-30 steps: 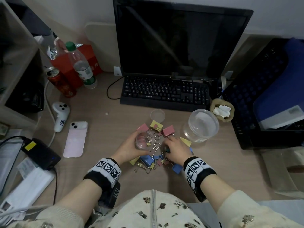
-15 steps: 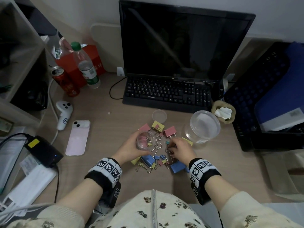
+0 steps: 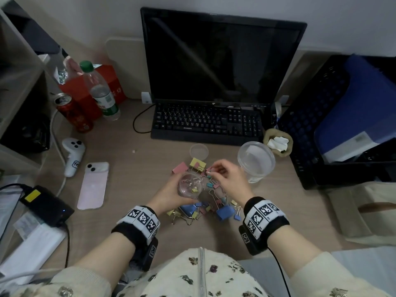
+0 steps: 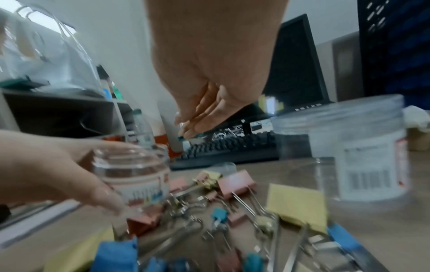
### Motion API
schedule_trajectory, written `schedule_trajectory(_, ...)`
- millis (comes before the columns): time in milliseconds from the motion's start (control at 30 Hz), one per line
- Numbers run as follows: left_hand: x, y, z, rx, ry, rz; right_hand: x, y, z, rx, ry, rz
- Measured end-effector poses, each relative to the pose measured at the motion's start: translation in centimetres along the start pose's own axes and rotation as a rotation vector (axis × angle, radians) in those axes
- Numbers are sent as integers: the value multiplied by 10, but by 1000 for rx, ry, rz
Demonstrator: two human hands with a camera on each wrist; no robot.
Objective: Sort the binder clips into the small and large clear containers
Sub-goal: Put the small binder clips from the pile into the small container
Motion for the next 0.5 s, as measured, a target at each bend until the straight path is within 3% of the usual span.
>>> schedule_trajectory(167, 2, -9, 10, -52, -36, -50, -4, -12, -25, 52, 148, -136)
schedule_trajectory(267, 2, -8, 14, -37, -34, -57, -3, -6, -22, -57, 178, -69)
schedule_trajectory(367, 0, -2, 8, 0, -23, -25, 2, 6, -3, -183, 70, 44)
schedule_trajectory(500, -3, 6, -1, -7, 20, -9, 3, -5, 31, -446, -80, -192)
Point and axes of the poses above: each hand's wrist, its own x-axis towards the middle knuckle, its own y-axis out of the back of the hand, z = x × y, the point moved 4 cm from there along x, towards the middle knuckle
